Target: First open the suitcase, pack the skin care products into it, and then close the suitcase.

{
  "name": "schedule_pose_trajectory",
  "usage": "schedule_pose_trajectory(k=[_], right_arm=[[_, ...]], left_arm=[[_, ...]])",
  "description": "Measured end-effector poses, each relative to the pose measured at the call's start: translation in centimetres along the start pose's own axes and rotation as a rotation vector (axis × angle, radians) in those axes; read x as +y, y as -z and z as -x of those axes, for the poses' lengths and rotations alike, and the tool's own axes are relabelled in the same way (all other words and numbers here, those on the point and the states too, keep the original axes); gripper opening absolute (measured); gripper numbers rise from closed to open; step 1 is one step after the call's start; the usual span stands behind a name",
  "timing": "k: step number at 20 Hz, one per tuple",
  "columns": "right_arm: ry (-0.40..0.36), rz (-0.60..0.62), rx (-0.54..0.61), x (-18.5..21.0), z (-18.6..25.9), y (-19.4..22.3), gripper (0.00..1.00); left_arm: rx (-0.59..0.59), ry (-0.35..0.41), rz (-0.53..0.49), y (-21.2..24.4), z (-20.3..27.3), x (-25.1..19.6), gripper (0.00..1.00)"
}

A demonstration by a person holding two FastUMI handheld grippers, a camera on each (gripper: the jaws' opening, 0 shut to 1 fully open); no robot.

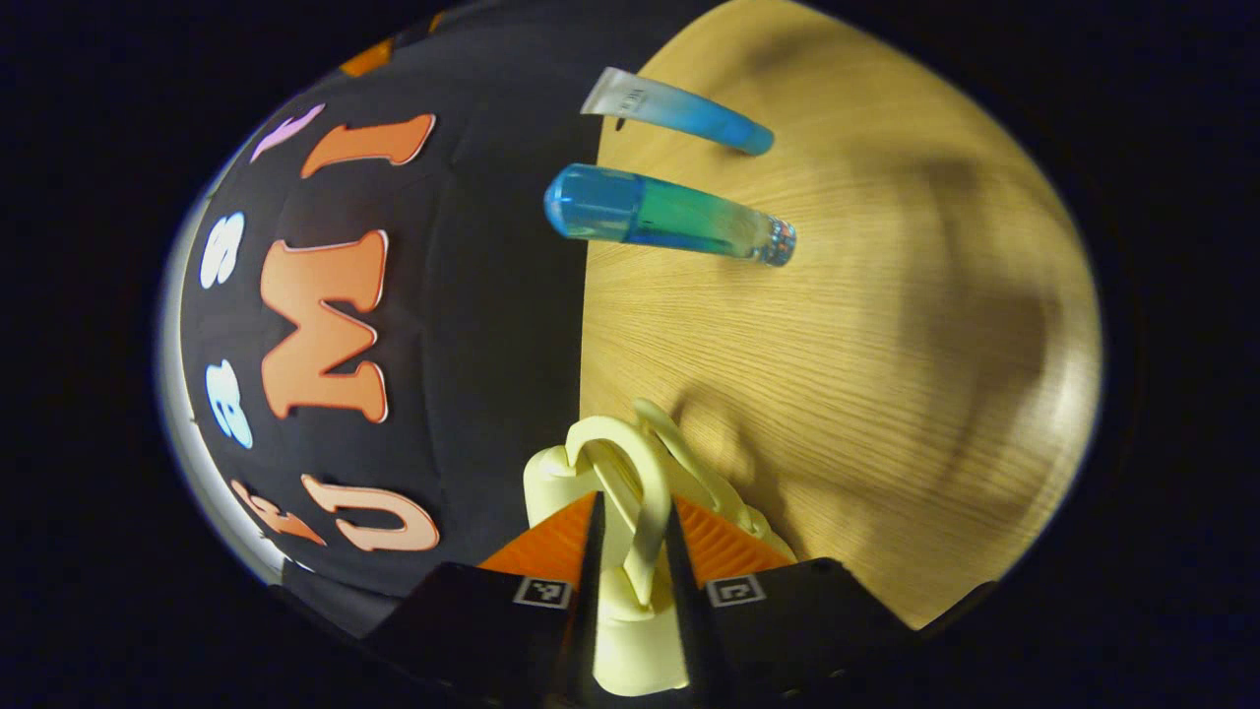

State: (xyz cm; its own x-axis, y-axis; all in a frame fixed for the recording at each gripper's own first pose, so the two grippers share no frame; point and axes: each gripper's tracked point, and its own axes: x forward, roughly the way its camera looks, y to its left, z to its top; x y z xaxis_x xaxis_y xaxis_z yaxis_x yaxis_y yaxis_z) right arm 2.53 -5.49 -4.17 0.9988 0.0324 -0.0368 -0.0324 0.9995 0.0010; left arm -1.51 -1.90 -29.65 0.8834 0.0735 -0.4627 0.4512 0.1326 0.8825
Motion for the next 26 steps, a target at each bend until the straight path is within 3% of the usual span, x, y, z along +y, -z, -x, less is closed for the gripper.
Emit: schedule_pose_trajectory(k=[2, 4, 8, 13, 18, 26], right_arm=[[0.005, 0.008, 0.003, -0.1, 0.1, 0.3, 0.95], [0.002, 0.0, 0.004, -0.1, 0.3, 0.4, 0.95], [-0.012, -0.009, 0.034, 0.9, -0.1, 1.3, 0.95], [-0.025, 0.009, 0.025, 3.1, -0.7, 0.1, 0.95], [-0.003, -0.07, 0.045, 6.9, -2.3, -0.5, 0.95], [0.048, -0.048, 0.044, 12.0, -4.1, -2.6, 0.95]], left_arm=[[-0.001, -0.041, 0.007, 0.2, 0.0, 0.3, 0.11], [-0.018, -0.012, 0.108, 0.7, 0.7, 0.6, 0.04], [-0.036, -0.044, 0.285, 0.6, 2.1, 3.0, 0.04], [-0.044, -0.095, 0.519, 4.7, 3.4, 11.0, 0.04], [-0.033, -0.188, 0.732, 11.6, 4.0, 17.4, 0.04], [0.009, -0.294, 0.982, 27.2, 2.2, 23.1, 0.04]])
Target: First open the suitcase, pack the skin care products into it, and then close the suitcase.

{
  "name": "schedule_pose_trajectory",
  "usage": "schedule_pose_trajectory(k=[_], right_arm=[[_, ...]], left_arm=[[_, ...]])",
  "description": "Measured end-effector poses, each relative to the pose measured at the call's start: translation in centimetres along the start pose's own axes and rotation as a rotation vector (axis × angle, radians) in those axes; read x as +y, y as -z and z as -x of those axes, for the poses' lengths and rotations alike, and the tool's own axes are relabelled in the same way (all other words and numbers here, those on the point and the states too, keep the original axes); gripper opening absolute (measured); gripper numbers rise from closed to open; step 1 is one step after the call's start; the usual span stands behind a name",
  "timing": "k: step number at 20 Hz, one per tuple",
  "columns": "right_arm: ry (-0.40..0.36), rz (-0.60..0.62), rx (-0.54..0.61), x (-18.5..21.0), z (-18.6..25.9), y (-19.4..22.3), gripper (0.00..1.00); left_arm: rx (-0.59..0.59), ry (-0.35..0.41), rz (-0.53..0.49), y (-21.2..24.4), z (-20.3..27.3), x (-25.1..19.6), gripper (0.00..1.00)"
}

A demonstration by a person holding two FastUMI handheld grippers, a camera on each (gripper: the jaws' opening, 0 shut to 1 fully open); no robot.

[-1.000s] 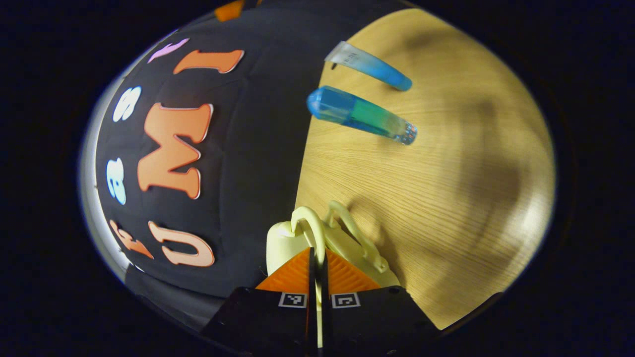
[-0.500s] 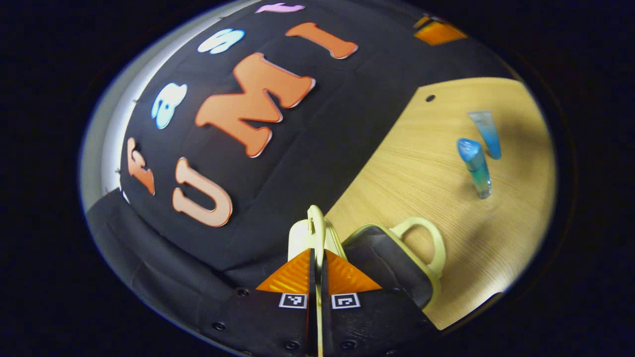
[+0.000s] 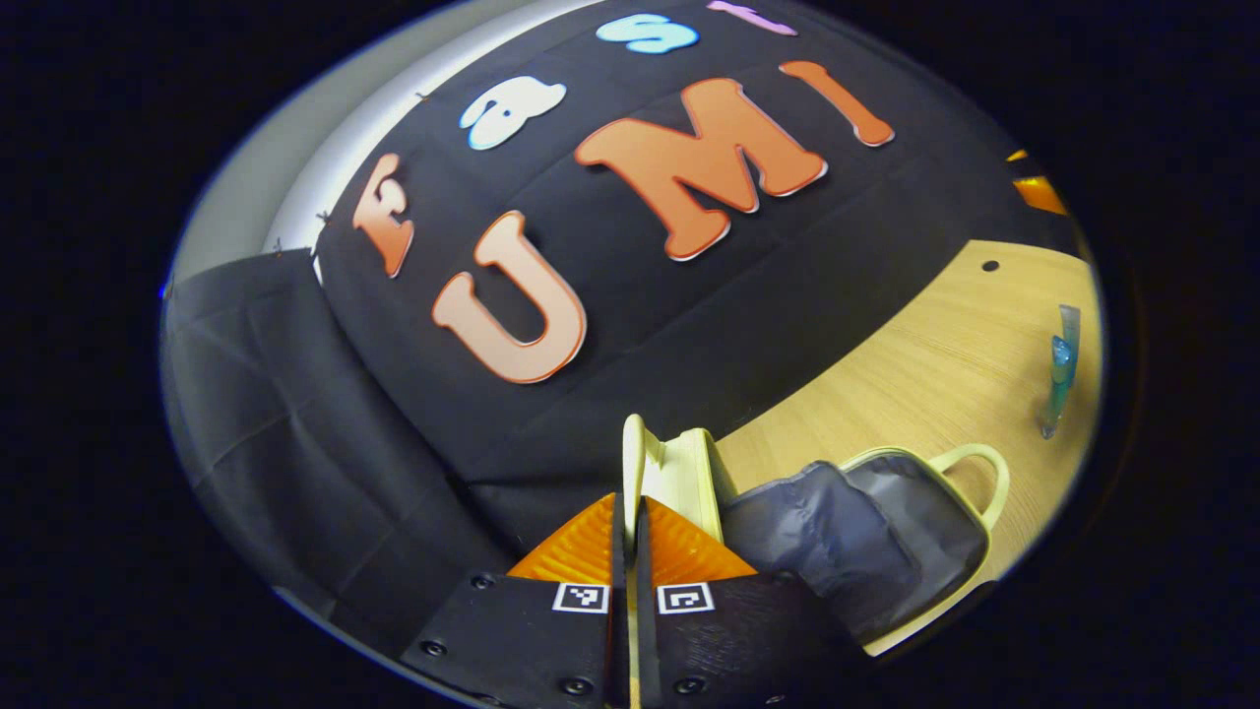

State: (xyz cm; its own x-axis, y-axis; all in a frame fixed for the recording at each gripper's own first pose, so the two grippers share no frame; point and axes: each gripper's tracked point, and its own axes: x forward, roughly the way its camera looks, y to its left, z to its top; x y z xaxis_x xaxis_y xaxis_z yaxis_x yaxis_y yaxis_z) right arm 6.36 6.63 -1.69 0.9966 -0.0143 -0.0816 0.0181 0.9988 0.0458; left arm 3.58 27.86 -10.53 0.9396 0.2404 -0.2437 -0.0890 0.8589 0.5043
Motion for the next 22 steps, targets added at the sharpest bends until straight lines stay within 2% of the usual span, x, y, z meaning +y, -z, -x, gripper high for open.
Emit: schedule_pose_trajectory(k=[3, 8, 15, 17, 19, 21, 22], right_arm=[[0.028, 0.01, -0.002, 1.7, -0.4, -0.6, 0.95], [0.063, 0.035, -0.013, 4.7, -0.4, -1.7, 0.95], [0.033, 0.09, -0.01, 11.0, -0.4, -2.9, 0.95], [0.026, 0.16, -0.071, 12.7, -0.2, -5.0, 0.95], [0.004, 0.206, -0.081, 14.3, -0.2, -5.5, 0.95], [-0.013, 0.22, -0.068, 15.2, -0.4, -5.3, 0.94], [-0.017, 0.219, -0.065, 15.1, -0.3, -5.1, 0.95]], left_arm=[[0.024, -0.019, 0.107, 3.5, -2.0, 4.2, 0.04], [0.122, -0.035, 0.187, 10.2, -6.6, 9.5, 0.04], [0.332, 0.002, 0.342, 23.7, -11.3, 10.0, 0.04], [0.394, 0.022, 0.37, 27.2, -12.6, 8.8, 0.04], [0.443, 0.019, 0.365, 29.7, -13.0, 7.9, 0.04], [0.469, 0.006, 0.314, 31.0, -13.3, 7.2, 0.16], [0.473, -0.007, 0.302, 31.0, -13.1, 7.5, 0.16]])
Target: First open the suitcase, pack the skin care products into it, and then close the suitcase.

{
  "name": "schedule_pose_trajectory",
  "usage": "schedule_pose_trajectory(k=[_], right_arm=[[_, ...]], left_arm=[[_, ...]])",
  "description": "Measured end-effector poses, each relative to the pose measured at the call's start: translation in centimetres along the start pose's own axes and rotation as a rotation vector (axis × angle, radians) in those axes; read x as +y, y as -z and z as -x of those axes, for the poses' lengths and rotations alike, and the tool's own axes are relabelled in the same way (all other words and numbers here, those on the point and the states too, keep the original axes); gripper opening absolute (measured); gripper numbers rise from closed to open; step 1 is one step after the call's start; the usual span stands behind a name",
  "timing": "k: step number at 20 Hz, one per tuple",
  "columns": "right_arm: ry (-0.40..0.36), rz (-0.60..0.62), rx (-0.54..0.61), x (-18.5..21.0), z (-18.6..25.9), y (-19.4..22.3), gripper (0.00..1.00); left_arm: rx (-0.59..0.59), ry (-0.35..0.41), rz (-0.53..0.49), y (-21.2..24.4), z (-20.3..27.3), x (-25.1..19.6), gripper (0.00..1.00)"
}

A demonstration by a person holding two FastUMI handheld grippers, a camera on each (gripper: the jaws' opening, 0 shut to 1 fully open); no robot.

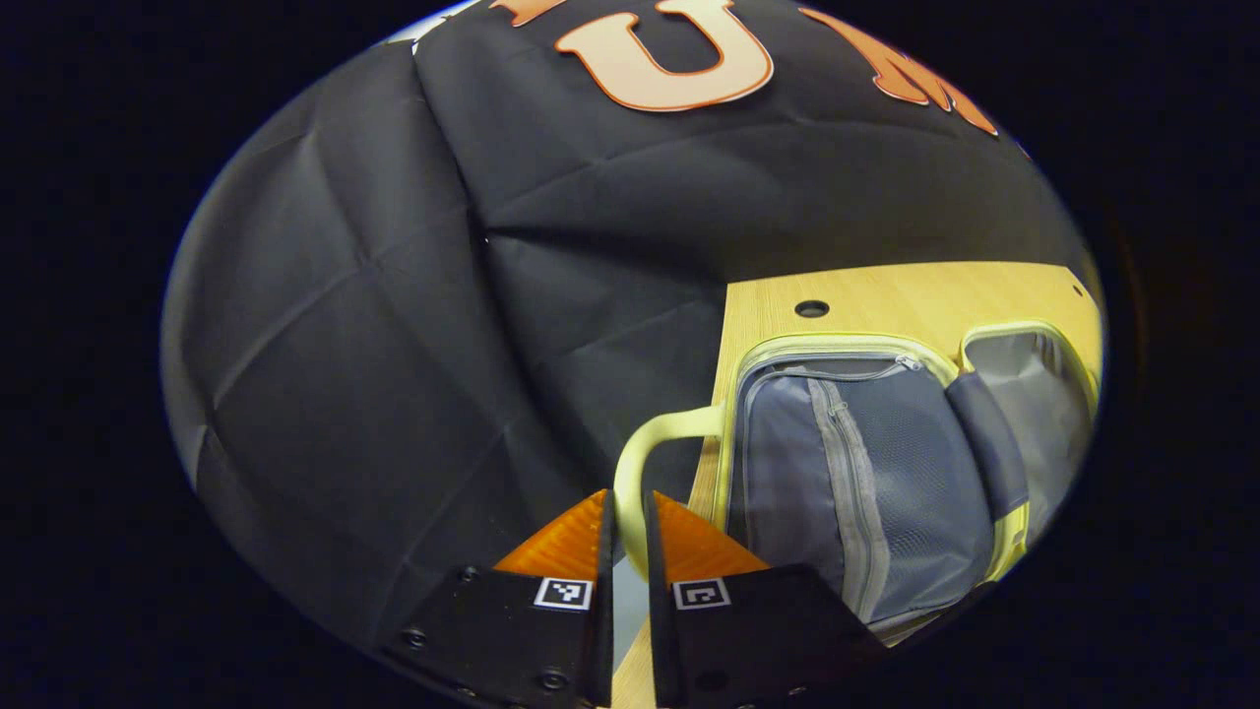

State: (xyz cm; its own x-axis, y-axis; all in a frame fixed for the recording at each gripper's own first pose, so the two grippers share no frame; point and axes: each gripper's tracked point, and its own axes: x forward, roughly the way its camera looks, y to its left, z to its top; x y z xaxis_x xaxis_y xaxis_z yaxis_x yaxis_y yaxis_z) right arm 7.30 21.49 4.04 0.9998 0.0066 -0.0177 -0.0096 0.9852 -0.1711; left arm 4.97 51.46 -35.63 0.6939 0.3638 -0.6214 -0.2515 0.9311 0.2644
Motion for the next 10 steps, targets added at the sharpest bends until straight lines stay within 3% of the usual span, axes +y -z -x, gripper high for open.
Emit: schedule_pose_trajectory(k=[2, 3, 5, 9, 10], right_arm=[[0.008, -0.004, 0.005, -0.3, 0.5, 0.2, 0.95], [0.015, -0.006, 0.012, -0.6, 0.8, 0.4, 0.95], [0.023, -0.002, 0.022, -1.3, 1.3, 1.1, 0.95], [0.038, -0.008, 0.019, -3.4, 2.2, 1.8, 0.95], [0.036, -0.013, 0.019, -4.0, 2.5, 2.3, 0.95]], left_arm=[[-0.067, 0.012, -0.005, -1.3, 0.8, -0.3, 0.14], [-0.105, 0.023, -0.013, -2.3, 1.6, -1.1, 0.23], [-0.171, 0.028, -0.046, -4.7, 3.5, -2.5, 0.51], [-0.288, 0.072, -0.086, -9.0, 8.2, -6.5, 0.92], [-0.312, 0.083, -0.083, -9.8, 9.8, -7.7, 0.93]])
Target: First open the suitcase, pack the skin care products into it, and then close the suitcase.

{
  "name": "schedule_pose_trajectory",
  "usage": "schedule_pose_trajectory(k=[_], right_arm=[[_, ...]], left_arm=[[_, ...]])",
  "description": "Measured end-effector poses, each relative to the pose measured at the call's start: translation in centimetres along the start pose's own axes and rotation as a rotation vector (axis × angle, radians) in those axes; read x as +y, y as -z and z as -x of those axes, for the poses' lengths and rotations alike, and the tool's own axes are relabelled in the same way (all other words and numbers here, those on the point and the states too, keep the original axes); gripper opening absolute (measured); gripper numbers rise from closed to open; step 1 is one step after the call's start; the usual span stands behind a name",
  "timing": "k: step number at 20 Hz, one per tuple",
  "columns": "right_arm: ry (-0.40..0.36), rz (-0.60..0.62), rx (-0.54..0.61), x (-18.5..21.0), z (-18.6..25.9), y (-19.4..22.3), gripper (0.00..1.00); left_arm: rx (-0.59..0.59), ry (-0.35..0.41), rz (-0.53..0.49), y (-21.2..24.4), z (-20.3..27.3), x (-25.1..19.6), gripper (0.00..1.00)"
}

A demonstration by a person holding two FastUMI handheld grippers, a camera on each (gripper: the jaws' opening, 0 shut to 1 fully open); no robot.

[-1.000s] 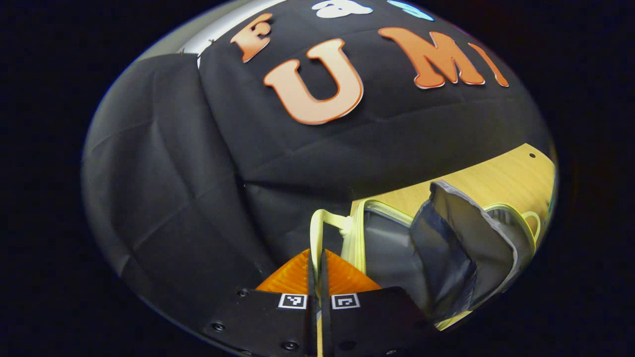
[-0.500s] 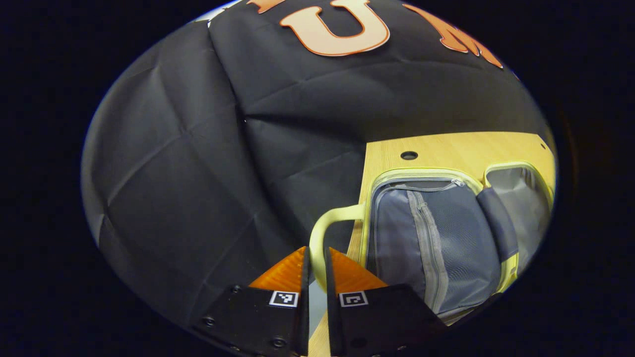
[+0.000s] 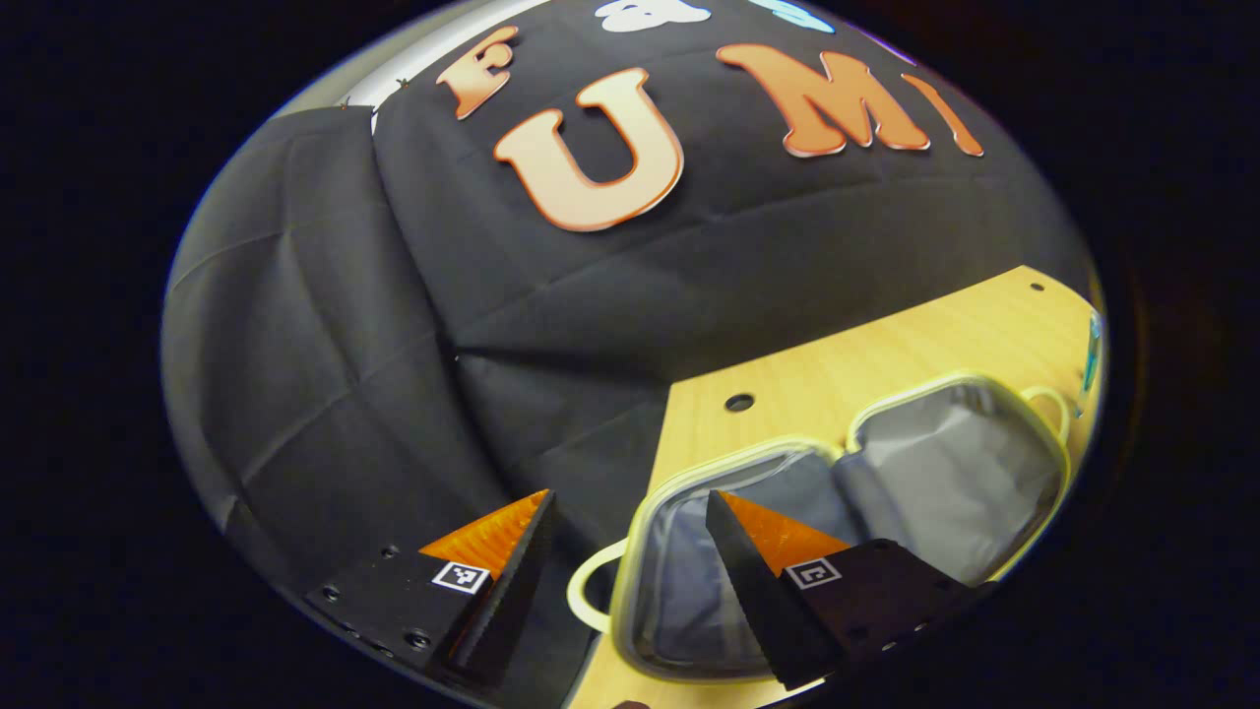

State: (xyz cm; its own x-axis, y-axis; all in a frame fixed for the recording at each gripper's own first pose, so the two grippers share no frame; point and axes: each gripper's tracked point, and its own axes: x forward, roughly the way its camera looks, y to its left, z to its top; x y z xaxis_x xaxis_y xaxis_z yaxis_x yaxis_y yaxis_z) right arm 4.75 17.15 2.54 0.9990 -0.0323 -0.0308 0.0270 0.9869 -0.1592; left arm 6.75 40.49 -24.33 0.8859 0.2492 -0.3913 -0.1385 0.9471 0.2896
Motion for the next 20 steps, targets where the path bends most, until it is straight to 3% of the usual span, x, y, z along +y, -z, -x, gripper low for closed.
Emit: schedule_pose_trajectory(k=[4, 9, 16, 20], right_arm=[[-0.002, -0.002, 0.002, -3.1, 1.0, 1.4, 0.95], [-0.019, -0.032, 0.012, -6.3, 1.8, 3.5, 0.95], [-0.053, -0.076, 0.081, -10.1, 2.9, 8.6, 0.95], [-0.075, -0.071, 0.096, -11.3, 3.2, 11.0, 0.95]], left_arm=[[-0.085, 0.036, 0.024, -5.1, 3.4, -4.7, 0.97], [-0.173, 0.124, 0.075, -10.7, 7.9, -15.0, 0.97], [-0.206, 0.308, 0.056, -13.6, 12.9, -31.2, 0.97], [-0.217, 0.401, 0.059, -13.8, 14.3, -38.0, 0.97]])
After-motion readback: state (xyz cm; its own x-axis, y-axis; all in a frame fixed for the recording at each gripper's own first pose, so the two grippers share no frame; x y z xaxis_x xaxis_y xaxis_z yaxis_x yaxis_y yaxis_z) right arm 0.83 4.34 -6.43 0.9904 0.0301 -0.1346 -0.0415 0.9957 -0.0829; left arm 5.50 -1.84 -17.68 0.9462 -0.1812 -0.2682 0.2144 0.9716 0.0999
